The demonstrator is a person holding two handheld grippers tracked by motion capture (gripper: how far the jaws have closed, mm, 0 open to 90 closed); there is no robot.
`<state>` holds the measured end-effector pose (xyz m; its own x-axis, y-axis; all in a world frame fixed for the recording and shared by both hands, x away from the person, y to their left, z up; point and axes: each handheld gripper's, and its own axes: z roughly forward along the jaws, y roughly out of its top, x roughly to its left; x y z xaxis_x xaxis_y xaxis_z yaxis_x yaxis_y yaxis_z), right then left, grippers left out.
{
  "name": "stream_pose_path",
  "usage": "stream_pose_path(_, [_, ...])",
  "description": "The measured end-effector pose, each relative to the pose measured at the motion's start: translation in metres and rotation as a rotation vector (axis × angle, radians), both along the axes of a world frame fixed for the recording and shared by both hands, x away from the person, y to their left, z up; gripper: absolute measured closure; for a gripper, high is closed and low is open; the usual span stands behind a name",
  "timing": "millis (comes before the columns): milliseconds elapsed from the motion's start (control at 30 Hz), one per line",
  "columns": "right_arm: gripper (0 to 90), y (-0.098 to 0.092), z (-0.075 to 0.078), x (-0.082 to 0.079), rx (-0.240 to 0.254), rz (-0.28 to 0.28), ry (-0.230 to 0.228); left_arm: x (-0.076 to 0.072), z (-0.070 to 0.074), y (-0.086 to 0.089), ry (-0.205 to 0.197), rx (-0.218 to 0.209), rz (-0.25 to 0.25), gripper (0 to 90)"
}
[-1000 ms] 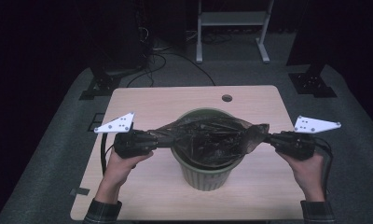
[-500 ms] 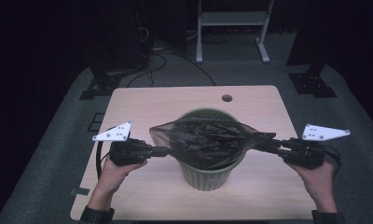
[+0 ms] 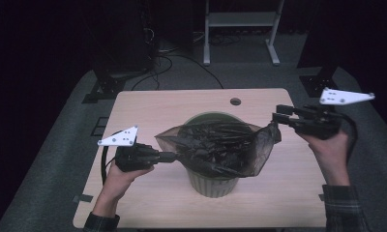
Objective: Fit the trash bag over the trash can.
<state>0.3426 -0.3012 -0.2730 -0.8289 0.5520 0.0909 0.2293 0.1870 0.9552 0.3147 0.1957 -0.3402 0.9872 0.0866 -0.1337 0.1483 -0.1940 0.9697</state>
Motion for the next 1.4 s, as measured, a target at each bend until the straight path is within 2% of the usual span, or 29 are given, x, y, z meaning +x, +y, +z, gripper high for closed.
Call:
stream_pose_path(133, [57.3,0.022,-0.014,0.023,-0.044,0.053,0.071,0.000,0.000,0.001,-0.002,0.003,-0.005,89.7])
stream_pose_path(267, [58.7,0.040,-0.030,0.034,-0.085,0.094,0.123,0.000,-0.001,0.000,0.001,0.004,-0.006,89.7])
stream_pose_path(367, [70.5,0.046,-0.038,0.036,-0.122,0.085,0.129,0.000,-0.002,0.000,0.000,0.013,-0.009,89.8])
stream_pose_path(467, [82.5,0.046,-0.042,0.037,-0.099,0.105,0.132,0.001,-0.003,-0.002,-0.001,0.024,-0.011,89.7])
stream_pose_path(533, [89.9,0.046,-0.041,0.037,-0.107,0.081,0.109,0.001,-0.003,-0.003,-0.004,0.037,-0.012,89.7])
stream_pose_path(600, [90.0,0.045,-0.041,0.039,-0.102,0.063,0.101,0.001,-0.004,-0.004,-0.007,0.046,-0.011,89.8])
stream_pose_path(800, [90.0,0.042,-0.047,0.062,-0.090,-0.058,0.072,0.003,-0.007,-0.005,-0.021,0.110,0.003,89.7])
stream_pose_path(1000, [90.0,0.042,-0.056,0.084,-0.085,-0.123,0.087,0.009,-0.013,-0.003,-0.031,0.184,0.049,89.7])
stream_pose_path(1067, [90.0,0.043,-0.060,0.090,-0.091,-0.139,0.092,0.013,-0.018,-0.002,-0.022,0.194,0.057,89.7])
stream_pose_path(1200, [90.0,0.046,-0.072,0.094,-0.103,-0.153,0.111,0.016,-0.025,-0.003,-0.008,0.214,0.059,89.8])
stream_pose_path(1333, [90.0,0.046,-0.087,0.094,-0.133,-0.164,0.135,0.015,-0.027,-0.005,-0.001,0.237,0.029,89.8])
stream_pose_path(1400, [90.0,0.043,-0.093,0.092,-0.132,-0.166,0.149,0.014,-0.029,-0.007,0.002,0.251,0.016,89.8])
